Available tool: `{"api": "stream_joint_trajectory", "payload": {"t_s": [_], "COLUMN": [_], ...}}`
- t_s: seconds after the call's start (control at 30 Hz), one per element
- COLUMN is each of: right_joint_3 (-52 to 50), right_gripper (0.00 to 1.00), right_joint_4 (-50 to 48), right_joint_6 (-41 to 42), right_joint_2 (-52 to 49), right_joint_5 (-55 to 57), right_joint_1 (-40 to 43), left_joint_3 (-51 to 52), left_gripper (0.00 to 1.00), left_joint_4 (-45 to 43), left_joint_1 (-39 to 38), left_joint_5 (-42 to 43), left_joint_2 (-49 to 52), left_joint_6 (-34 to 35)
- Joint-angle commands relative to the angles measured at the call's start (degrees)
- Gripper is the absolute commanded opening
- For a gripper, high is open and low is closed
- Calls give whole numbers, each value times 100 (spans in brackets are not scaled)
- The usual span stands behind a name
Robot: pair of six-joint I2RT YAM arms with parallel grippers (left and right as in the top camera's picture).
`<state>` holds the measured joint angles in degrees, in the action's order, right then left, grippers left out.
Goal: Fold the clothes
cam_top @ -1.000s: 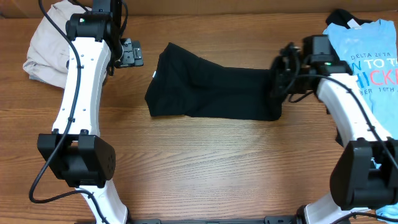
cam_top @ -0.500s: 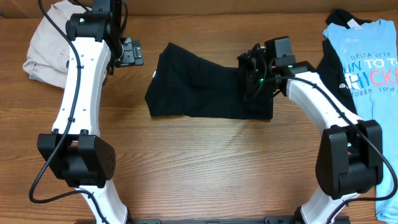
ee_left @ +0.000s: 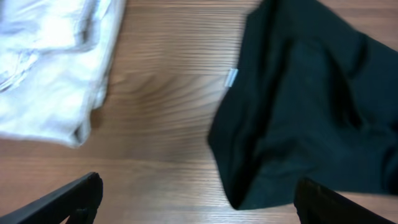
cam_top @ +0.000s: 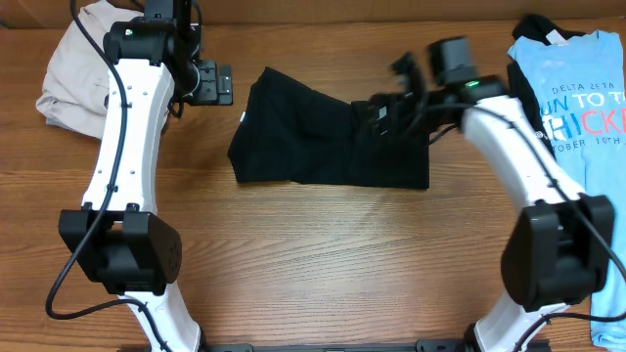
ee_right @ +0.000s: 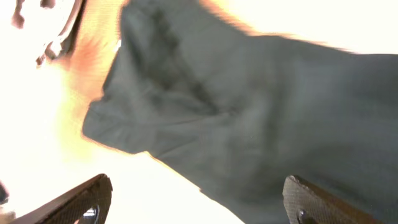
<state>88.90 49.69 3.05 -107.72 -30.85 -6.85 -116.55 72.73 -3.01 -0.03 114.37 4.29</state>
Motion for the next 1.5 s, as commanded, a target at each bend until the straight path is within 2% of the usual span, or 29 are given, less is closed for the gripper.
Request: {"api": "stream_joint_trajectory", "payload": {"t_s": [0.0,0.2,0.57,0.7,0.93,1.23,1.47], "right_joint_3": [208,201,179,179,179,179,179], "right_gripper": [93,95,96,96,96,96,96], "right_joint_4": [402,876,914,911,898,859,763], "right_joint_6": [-2,-9,-46,-46,-42,-44,-20], "right_joint_2": [232,223,223,223,223,223,223], "right_joint_5": [492,988,1047,1047,1045,1047,1045], "right_joint_1": [538,1047,1176,1176,1176,1176,1174], "left_joint_3": [496,1412,2673,2710,2605,2605,2605], "left_gripper": [100,100,100,100,100,100,96], "left_joint_4": [-160,-914,-3193,-3279,-3368,-3571,-3576], "left_joint_1": [-39,-37,-39,-35,-79,-114,-133], "left_joint_5": [1145,1945,2216,2192,1952,1993,2162], "left_joint_2": [-122,-122,-109,142,905,1182,1366], "left_joint_6": [-1255,-2260,-2337,-2286,-1794,-1799,-1797]}}
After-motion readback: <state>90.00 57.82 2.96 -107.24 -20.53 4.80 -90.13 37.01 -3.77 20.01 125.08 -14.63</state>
